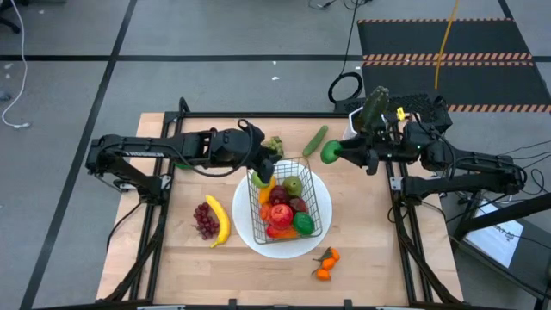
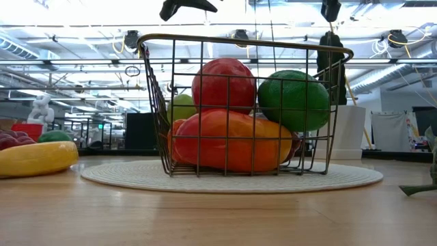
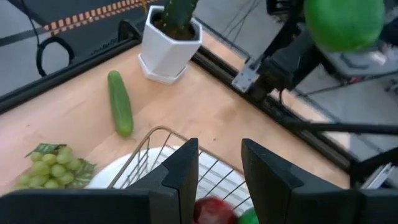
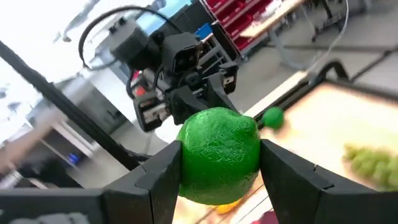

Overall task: Build produce basket
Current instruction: Put the bottom green lime into the black wire basket

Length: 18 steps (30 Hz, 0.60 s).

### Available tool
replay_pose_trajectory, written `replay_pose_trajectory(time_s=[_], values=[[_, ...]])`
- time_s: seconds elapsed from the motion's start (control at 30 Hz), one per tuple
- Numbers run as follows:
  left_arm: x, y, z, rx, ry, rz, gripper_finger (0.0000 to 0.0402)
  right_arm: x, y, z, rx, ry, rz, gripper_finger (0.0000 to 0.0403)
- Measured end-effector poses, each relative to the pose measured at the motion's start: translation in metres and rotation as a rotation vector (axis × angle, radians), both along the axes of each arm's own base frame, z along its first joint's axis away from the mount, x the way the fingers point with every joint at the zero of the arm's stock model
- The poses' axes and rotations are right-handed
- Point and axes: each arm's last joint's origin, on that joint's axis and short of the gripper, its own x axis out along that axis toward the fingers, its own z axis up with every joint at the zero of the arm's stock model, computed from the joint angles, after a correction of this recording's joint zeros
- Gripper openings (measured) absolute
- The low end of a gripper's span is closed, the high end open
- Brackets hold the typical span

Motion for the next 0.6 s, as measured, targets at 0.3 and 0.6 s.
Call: replay_pose_trajectory(time_s=[0.3,0.6], values=[[-0.003,-0.002,0.001,0.005,0.011,-0.062,0.0122,0.004,0.0,-0.019,0.384,0.031,-0.017,0.0196],[-0.01,-0.02,-0.009,-0.077,0.135,-0.126,0.0122,0.006,0.0,-0.04,0.627,0.072,-0.05,0.0196]])
